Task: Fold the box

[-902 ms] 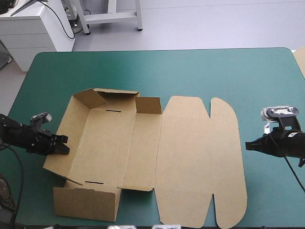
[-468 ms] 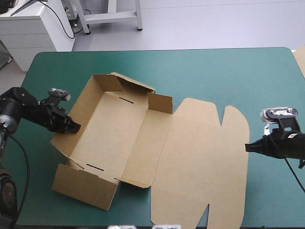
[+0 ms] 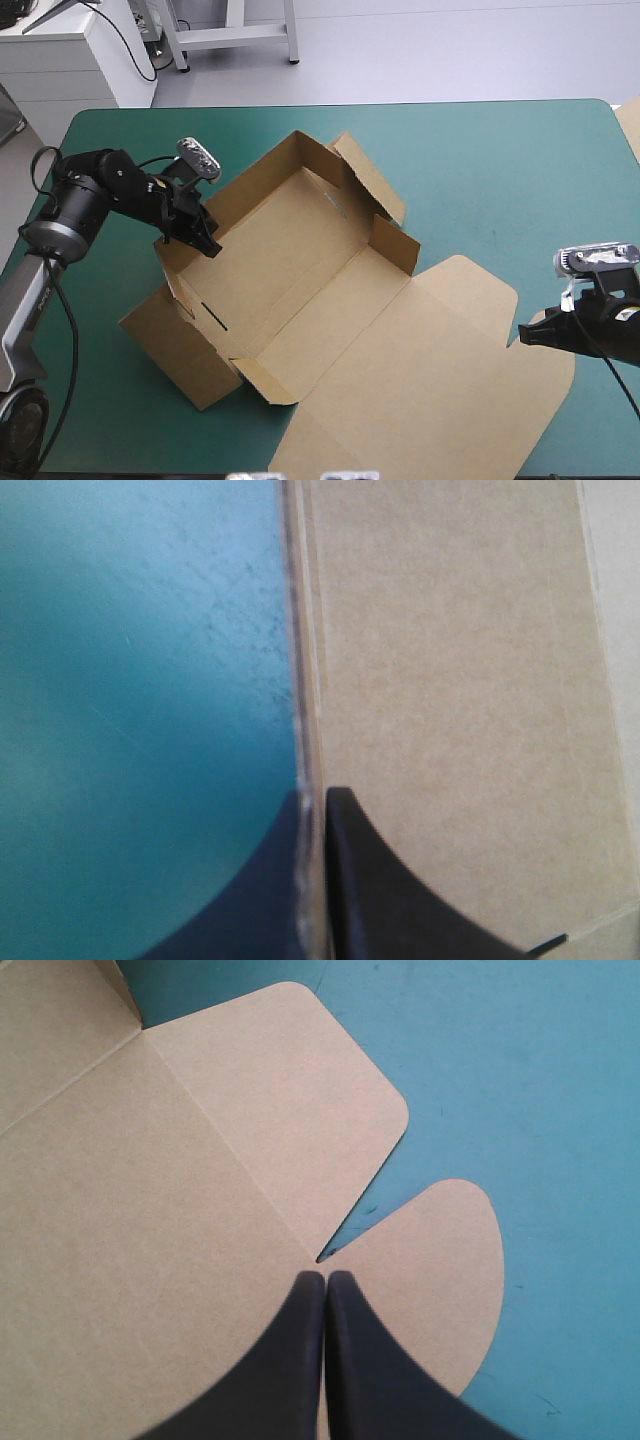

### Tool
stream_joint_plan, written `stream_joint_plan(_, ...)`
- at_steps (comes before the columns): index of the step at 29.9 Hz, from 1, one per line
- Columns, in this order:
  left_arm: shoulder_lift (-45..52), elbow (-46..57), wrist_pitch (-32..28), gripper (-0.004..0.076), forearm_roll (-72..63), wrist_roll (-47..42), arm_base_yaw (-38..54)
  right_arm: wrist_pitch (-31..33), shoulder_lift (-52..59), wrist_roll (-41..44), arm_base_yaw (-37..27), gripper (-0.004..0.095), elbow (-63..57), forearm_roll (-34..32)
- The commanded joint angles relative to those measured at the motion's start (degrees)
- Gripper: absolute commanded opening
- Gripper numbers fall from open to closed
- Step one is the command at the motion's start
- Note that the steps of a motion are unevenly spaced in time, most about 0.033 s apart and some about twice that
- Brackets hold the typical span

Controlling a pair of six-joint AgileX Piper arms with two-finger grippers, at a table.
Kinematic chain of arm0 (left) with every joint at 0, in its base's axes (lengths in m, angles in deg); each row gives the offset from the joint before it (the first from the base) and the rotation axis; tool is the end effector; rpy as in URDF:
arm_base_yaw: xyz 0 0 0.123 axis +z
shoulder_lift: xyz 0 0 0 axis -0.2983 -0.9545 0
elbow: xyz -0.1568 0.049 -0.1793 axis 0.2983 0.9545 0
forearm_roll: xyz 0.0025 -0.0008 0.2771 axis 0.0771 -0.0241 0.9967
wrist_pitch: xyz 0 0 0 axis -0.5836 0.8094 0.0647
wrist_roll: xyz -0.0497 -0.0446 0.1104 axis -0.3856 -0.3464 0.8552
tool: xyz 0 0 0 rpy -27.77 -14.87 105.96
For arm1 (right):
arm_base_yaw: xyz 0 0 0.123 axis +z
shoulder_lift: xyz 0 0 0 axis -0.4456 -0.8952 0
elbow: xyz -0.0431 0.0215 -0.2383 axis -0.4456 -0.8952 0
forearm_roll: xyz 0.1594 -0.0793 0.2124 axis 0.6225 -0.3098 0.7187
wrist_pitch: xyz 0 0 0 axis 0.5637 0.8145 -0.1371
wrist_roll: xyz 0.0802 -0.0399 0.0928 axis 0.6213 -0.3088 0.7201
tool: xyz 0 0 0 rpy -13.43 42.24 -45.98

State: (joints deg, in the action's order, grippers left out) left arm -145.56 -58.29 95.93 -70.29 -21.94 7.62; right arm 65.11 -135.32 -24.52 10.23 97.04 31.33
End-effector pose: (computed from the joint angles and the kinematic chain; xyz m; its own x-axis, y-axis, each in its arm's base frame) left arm 0.3566 -0.0951 0.2633 -0.5276 0.6857 -0.5015 0.7552 0.6489 0.0927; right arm 0.2096 -0.0194 0.2811 -0.7852 -0.0896 -0.6127 -0.1614 0.9849 0.0628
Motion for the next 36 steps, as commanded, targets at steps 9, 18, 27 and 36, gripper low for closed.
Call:
stream_joint_plan(9,-1.0,-7.4,-6.0,-0.0008,12.8,-0.6,-11.7,1.6,4.7,1.6,-0.3,-0.0015,1.4,0.4)
stream_joint_plan(18,-3.3,-10.9,-15.2,-0.0008,29.8,-1.2,-21.1,3.5,4.9,1.7,-0.3,-0.0015,1.4,0.4)
stream_joint_plan(27,-3.3,-10.9,-27.8,-0.0008,34.2,3.5,-27.0,3.7,4.9,1.7,-0.3,-0.0015,1.4,0.3)
stream_joint_plan(36,-3.3,-10.9,-33.5,-0.0008,34.3,13.0,-32.2,2.5,4.9,2.3,-0.3,-0.0015,1.4,0.4)
